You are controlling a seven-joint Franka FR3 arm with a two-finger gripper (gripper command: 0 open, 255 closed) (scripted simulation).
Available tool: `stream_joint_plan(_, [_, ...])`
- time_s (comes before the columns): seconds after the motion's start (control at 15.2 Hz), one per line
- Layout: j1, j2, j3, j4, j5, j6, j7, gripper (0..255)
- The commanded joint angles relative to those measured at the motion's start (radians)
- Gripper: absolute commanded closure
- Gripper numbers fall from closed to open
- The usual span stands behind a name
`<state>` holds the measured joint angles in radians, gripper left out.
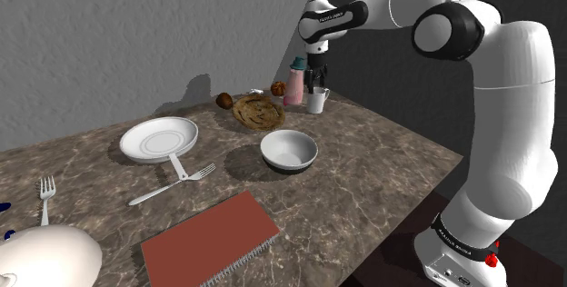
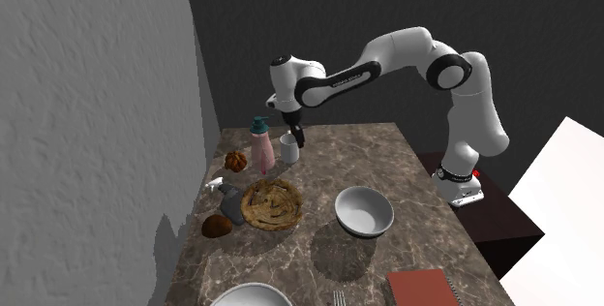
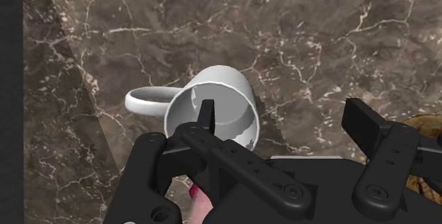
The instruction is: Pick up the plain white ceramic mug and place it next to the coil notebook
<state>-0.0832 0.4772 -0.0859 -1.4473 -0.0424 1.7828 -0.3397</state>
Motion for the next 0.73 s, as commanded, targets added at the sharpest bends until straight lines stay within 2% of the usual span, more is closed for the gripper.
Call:
stream_joint_plan(0.0, [-0.01,0.105,0.001,0.13,0.005,-0.034,-0.017,0])
stream_joint_plan(0.07, [-0.011,0.119,0.002,0.15,0.005,-0.039,-0.019,0])
stream_joint_plan(0.53, [-0.014,0.121,0.001,0.051,0.005,0.062,-0.018,0])
stream_joint_plan(0.66, [-0.014,0.121,0.001,0.05,0.005,0.062,-0.018,0])
